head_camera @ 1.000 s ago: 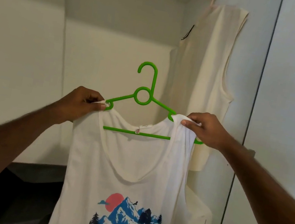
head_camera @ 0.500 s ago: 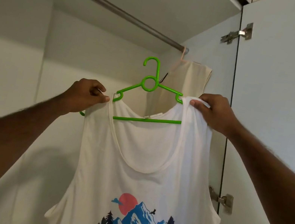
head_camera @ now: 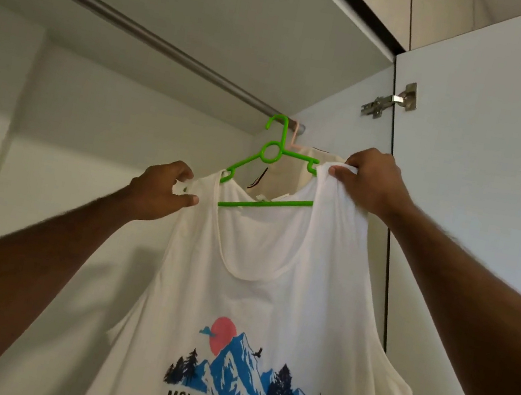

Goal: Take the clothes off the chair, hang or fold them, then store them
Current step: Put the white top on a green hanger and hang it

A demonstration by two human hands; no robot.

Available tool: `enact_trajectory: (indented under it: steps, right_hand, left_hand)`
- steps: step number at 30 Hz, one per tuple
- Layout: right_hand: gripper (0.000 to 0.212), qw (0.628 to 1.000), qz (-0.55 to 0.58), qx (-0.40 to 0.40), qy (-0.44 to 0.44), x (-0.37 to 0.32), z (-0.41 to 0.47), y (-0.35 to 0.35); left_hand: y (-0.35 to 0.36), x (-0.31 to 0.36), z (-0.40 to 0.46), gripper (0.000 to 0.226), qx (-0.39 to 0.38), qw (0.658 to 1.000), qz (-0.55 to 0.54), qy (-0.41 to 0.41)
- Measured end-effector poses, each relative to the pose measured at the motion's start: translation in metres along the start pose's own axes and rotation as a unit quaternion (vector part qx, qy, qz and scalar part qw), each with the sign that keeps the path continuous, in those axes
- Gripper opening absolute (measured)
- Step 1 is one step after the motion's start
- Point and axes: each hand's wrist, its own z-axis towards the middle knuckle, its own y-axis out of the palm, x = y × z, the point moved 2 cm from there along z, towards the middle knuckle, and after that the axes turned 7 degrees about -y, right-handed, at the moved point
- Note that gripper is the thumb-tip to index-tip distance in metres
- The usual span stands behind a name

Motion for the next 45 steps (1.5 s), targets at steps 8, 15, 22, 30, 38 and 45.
enact_trajectory:
  steps: [8,15,22,30,38,45]
  right_hand:
    - [0.028,0.995,-0.062,0.056,0.050,0.003,0.089,0.020]
    - [0.034,0.993,-0.085,0.060,0.056,0.006,0.143,0.052]
    - [0.029,0.988,-0.147,0.037,0.034,0.025,0.153,0.092]
    - [0.036,0.979,-0.200,0.019,0.023,0.042,0.131,0.103]
    - [0.054,0.985,-0.167,0.018,0.029,0.032,0.073,0.080]
    - [0.054,0.992,-0.108,0.004,0.070,0.024,-0.087,0.063]
  left_hand:
    - [0.048,0.022,0.062,0.045,-0.039,0.998,0.026,0.042]
    - [0.075,0.022,0.110,0.032,-0.033,0.996,0.057,0.058]
    - [0.100,0.006,0.126,0.025,-0.036,0.996,0.068,0.053]
    - [0.132,0.011,0.121,0.022,-0.046,0.996,0.054,0.058]
    - [0.157,0.044,0.078,0.017,-0.071,0.993,-0.034,0.093]
    - [0.199,0.071,-0.034,0.018,-0.186,0.964,-0.162,0.095]
